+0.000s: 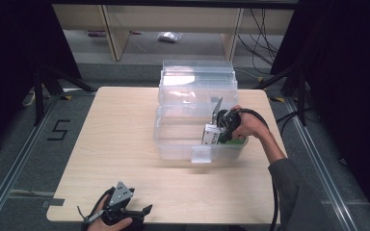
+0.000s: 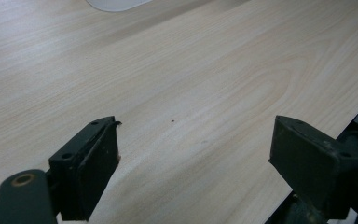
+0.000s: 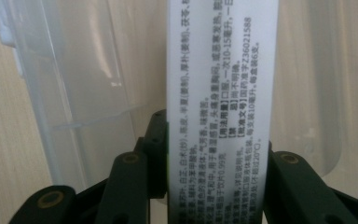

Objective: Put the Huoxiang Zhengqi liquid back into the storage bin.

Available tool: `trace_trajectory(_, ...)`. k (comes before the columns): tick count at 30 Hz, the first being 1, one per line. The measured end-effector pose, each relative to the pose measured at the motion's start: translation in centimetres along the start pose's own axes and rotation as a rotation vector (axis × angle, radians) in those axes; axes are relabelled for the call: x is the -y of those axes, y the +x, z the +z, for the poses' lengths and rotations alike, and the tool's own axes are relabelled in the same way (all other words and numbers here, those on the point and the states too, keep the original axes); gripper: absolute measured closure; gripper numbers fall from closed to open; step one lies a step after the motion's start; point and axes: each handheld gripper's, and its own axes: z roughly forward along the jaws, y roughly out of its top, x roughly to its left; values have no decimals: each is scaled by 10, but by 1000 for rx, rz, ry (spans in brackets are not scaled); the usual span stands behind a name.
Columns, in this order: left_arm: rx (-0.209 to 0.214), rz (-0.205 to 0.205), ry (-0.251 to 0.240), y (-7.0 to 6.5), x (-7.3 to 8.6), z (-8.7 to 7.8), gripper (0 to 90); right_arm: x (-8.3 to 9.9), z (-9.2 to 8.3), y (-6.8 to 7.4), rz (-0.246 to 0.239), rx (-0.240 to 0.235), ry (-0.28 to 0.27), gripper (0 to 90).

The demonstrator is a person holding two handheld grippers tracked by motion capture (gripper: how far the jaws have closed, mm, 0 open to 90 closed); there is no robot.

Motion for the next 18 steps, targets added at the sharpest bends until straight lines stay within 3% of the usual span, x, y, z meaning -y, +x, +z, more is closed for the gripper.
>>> trace_trajectory(4, 6, 2, -1, 0, 0, 0, 149, -2, -1, -1, 6, -17, -5, 580)
trace_trajectory(5, 6, -1, -2, 0, 0, 0, 149, -2, -4, 2, 33, -6, -10, 567)
trace_trajectory(7, 7, -3, -4, 0, 0, 0, 149, -2, -7, 2, 42, -1, -18, 566)
trace_trajectory(11, 7, 2, 0, 0, 0, 0, 149, 3, -23, 1, 32, 2, -90, 537)
trace_trajectory(12, 7, 2, 0, 0, 0, 0, 149, 4, -27, 3, 74, 9, -81, 529)
trace_trajectory(13, 7, 2, 0, 0, 0, 0, 149, 5, -30, 4, 103, -4, -114, 522)
trace_trajectory(17, 4, -11, -9, -1, 0, 1, 149, 9, -40, 5, 86, 1, -164, 508)
trace_trajectory(18, 5, -11, -10, -1, 0, 1, 149, 11, -43, 6, 102, 6, -169, 505)
